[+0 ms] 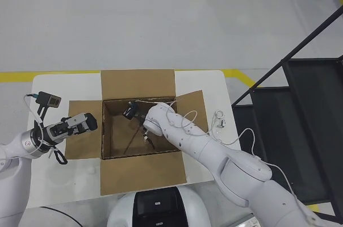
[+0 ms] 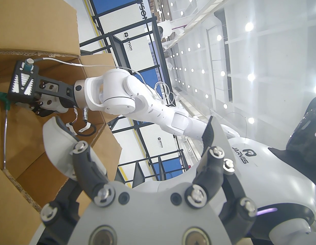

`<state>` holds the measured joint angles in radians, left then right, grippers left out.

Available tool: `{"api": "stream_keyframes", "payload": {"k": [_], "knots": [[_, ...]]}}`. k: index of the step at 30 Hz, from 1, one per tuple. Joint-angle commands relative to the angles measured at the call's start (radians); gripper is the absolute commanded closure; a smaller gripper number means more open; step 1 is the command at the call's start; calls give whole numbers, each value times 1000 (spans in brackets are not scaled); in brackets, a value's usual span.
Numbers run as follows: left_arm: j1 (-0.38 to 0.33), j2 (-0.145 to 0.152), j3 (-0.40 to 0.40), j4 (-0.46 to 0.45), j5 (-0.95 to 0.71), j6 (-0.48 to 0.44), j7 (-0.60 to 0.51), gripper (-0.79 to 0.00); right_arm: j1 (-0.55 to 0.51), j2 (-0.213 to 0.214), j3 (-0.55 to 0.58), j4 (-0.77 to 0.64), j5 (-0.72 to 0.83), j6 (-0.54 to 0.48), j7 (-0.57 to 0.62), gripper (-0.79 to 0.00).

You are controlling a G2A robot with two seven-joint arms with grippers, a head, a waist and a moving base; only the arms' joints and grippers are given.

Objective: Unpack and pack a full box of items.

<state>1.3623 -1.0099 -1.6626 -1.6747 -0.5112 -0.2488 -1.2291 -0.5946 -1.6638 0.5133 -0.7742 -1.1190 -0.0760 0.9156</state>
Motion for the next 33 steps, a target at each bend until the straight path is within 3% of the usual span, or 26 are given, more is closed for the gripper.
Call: {"api": "stream_keyframes", "payload": {"k": [1, 8, 13, 19, 25, 33], "knots": [[0, 0, 0, 0, 0, 0, 0, -785, -21, 10, 7, -55, -29, 35, 21, 0], [0, 0, 0, 0, 0, 0, 0, -785, -153, 81, 77, -367, -187, 140, 122, 0], [0, 0, 0, 0, 0, 0, 0, -785, -303, 153, 188, -646, -331, 136, 194, 0], [0, 0, 0, 0, 0, 0, 0, -785, -489, 224, 370, -936, -360, -26, 162, 0], [0, 0, 0, 0, 0, 0, 0, -785, -673, 274, 575, -1187, -286, -182, 75, 0], [0, 0, 0, 0, 0, 0, 0, -785, -909, 311, 765, -1425, -265, -236, -57, 0]]}}
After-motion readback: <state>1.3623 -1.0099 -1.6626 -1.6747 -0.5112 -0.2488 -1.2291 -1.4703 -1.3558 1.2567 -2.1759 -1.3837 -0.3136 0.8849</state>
